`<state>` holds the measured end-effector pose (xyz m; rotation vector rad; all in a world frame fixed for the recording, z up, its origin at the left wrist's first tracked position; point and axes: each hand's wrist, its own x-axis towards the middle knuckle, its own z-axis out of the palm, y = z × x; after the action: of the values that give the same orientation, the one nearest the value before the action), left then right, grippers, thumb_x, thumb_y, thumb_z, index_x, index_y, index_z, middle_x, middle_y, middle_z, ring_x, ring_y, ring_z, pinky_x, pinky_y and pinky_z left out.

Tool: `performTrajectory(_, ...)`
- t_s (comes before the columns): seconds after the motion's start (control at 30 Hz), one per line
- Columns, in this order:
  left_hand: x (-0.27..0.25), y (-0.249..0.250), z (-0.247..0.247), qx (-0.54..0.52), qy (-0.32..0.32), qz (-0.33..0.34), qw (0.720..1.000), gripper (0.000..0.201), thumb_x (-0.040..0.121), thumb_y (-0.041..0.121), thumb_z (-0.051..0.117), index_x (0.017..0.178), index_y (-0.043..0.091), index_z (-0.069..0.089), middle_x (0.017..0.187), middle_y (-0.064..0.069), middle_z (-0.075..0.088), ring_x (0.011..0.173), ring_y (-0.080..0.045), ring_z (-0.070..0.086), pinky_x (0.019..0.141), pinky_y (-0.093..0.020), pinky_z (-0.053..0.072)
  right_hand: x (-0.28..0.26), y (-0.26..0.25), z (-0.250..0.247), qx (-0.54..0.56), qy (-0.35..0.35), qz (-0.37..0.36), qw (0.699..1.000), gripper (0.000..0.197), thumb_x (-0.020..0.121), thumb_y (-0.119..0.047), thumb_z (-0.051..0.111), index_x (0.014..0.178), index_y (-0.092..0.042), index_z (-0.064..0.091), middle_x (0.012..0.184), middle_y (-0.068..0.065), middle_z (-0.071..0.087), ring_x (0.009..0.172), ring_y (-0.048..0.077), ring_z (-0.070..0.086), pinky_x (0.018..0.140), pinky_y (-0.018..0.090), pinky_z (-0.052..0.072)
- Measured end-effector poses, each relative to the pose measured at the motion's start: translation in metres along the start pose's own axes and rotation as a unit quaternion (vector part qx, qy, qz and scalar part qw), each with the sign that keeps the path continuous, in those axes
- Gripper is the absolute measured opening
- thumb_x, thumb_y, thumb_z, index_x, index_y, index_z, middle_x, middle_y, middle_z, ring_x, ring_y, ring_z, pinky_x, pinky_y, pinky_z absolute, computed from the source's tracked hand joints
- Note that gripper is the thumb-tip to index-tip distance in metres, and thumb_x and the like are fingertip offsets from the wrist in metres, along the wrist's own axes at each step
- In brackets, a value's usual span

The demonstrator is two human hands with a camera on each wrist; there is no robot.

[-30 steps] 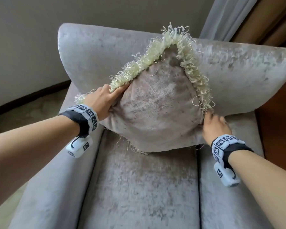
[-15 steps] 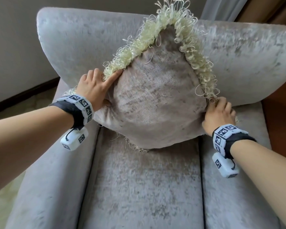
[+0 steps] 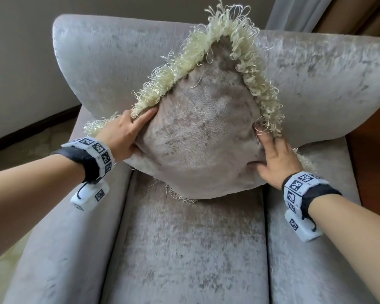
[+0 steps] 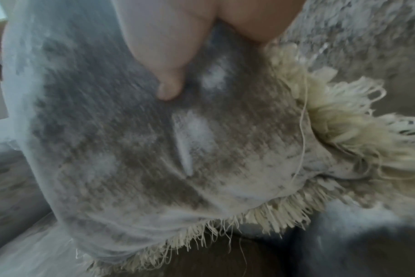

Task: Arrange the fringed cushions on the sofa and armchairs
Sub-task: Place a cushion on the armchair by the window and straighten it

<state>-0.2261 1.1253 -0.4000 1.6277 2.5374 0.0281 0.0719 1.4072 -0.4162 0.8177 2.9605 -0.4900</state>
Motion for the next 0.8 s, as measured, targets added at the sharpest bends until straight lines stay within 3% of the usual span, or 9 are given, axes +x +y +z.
performTrajectory(0.07,0.0,0.005,-0.001,-0.013,0.008,-0.021,1.0,0.131,0.06,0.008,0.083,0.15,0.041,-0.006,0.102,-0.024,0.048,0.077,-0.039,0.057,0.061,-0.051,0.054,0.002,0.002,-0.001,0.009,0.018,-0.035,0.999,0.113,0.078,-0.011,0.069,0.144,-0.054,-0.012,0.104,0.024,0.05,0.09,0.04,0.054,0.076,0.041,0.045)
performTrajectory(0.13,-0.005,0.008,-0.003,-0.018,0.023,-0.038,0.999,0.126,0.063,0.008,0.082,0.15,0.042,-0.003,0.1,-0.025,0.051,0.077,-0.04,0.059,0.061,-0.051,0.054,0.0,0.001,-0.005,0.0,0.028,-0.063,0.998,0.11,0.076,-0.001,0.064,0.147,-0.051,-0.003,0.091,0.019,0.05,0.079,0.037,0.054,0.067,0.039,0.044)
performTrajectory(0.2,-0.012,0.01,-0.006,-0.012,0.04,-0.04,0.998,0.122,0.06,0.007,0.082,0.151,0.036,0.006,0.095,-0.024,0.054,0.071,-0.04,0.059,0.056,-0.047,0.052,-0.004,0.001,-0.012,-0.016,0.045,-0.077,0.996,0.104,0.074,0.003,0.062,0.148,-0.045,0.006,0.085,0.019,0.049,0.077,0.037,0.052,0.065,0.04,0.045)
performTrajectory(0.3,-0.021,0.012,-0.012,-0.02,0.044,-0.035,0.998,0.119,0.055,0.005,0.082,0.151,0.026,0.015,0.103,-0.027,0.056,0.073,-0.043,0.061,0.056,-0.048,0.052,-0.005,0.0,-0.026,-0.037,0.055,-0.101,0.993,0.105,0.073,0.005,0.061,0.149,-0.042,0.007,0.085,0.02,0.051,0.08,0.037,0.052,0.066,0.039,0.045)
performTrajectory(0.47,-0.019,0.021,-0.011,-0.044,0.036,-0.052,0.997,0.126,0.056,0.005,0.083,0.15,0.035,0.005,0.102,-0.027,0.055,0.078,-0.043,0.061,0.059,-0.051,0.054,0.004,0.006,-0.048,-0.045,0.069,-0.107,0.991,0.108,0.066,0.011,0.067,0.144,-0.043,0.015,0.081,0.016,0.048,0.079,0.038,0.053,0.065,0.042,0.05)
performTrajectory(0.53,-0.014,0.022,-0.005,-0.035,0.023,-0.057,0.997,0.125,0.058,0.008,0.084,0.149,0.036,0.003,0.099,-0.026,0.054,0.076,-0.041,0.06,0.057,-0.051,0.054,0.011,0.007,-0.048,-0.053,0.037,-0.089,0.994,0.107,0.071,0.007,0.064,0.142,-0.049,0.008,0.086,0.017,0.048,0.086,0.039,0.051,0.071,0.044,0.05)
performTrajectory(0.63,-0.002,0.017,0.007,0.003,0.034,-0.066,0.997,0.12,0.058,0.012,0.087,0.149,0.031,0.011,0.092,-0.023,0.049,0.073,-0.04,0.056,0.058,-0.049,0.05,0.018,0.009,-0.032,-0.098,-0.011,-0.05,0.994,0.109,0.08,-0.01,0.063,0.139,-0.058,-0.015,0.098,0.019,0.05,0.093,0.037,0.044,0.077,0.047,0.049)
performTrajectory(0.7,0.006,0.014,0.012,0.062,0.035,-0.082,0.994,0.118,0.056,0.018,0.089,0.148,0.029,0.018,0.094,-0.023,0.047,0.077,-0.04,0.055,0.065,-0.051,0.048,0.02,0.014,-0.018,-0.123,-0.026,-0.032,0.992,0.112,0.085,-0.022,0.064,0.134,-0.06,-0.029,0.104,0.018,0.049,0.096,0.036,0.042,0.08,0.048,0.049)
performTrajectory(0.8,0.015,0.014,0.014,0.132,0.03,-0.094,0.986,0.115,0.052,0.027,0.092,0.146,0.029,0.026,0.107,-0.026,0.047,0.089,-0.042,0.055,0.077,-0.055,0.047,0.025,0.019,-0.006,-0.131,-0.017,-0.004,0.991,0.107,0.091,-0.029,0.063,0.132,-0.061,-0.03,0.105,0.016,0.049,0.094,0.035,0.043,0.078,0.045,0.047)
